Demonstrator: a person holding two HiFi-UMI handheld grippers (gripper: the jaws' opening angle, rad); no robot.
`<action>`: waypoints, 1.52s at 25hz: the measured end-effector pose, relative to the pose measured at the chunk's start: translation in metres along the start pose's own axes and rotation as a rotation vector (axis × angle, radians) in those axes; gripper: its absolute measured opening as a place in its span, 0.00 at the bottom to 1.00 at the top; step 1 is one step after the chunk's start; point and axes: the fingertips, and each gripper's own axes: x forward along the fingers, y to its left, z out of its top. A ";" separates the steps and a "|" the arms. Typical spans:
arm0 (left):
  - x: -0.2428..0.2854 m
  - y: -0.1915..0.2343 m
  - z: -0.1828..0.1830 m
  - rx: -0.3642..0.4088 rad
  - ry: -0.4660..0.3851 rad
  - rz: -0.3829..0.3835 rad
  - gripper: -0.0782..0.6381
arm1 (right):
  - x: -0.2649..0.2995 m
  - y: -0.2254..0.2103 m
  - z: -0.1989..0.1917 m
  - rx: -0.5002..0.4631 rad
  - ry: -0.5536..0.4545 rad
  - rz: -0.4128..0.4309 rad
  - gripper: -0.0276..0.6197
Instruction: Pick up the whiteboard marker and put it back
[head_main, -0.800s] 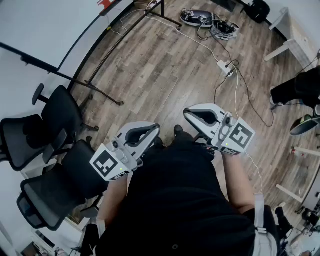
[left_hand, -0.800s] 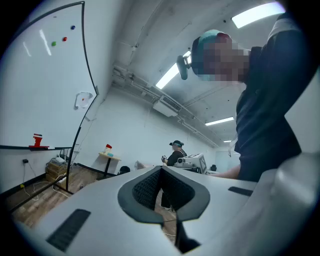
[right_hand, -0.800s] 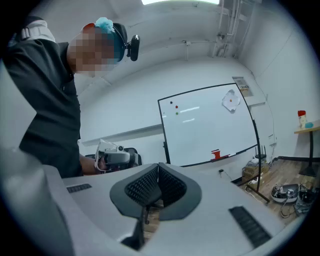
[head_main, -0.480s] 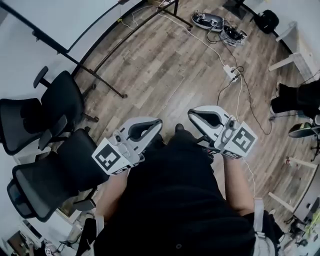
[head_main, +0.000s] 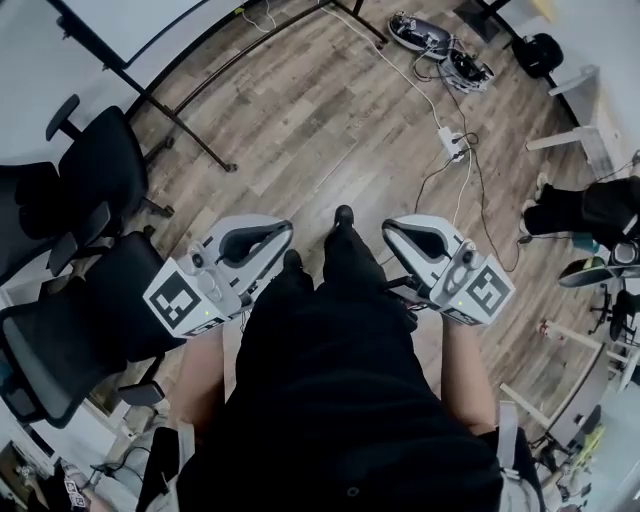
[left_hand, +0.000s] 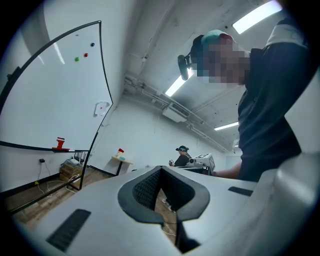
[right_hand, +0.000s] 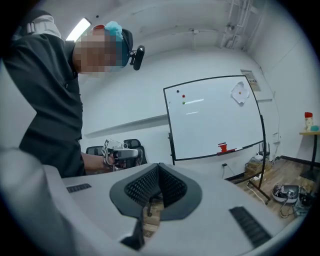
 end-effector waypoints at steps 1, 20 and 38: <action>0.002 0.006 0.000 -0.004 -0.002 0.010 0.13 | -0.002 -0.010 -0.001 0.016 -0.001 -0.007 0.07; 0.214 0.164 0.029 -0.011 0.086 0.101 0.13 | -0.025 -0.279 0.015 0.125 -0.015 0.046 0.07; 0.261 0.353 0.081 0.020 0.046 0.028 0.13 | 0.106 -0.440 0.051 0.126 0.029 0.043 0.07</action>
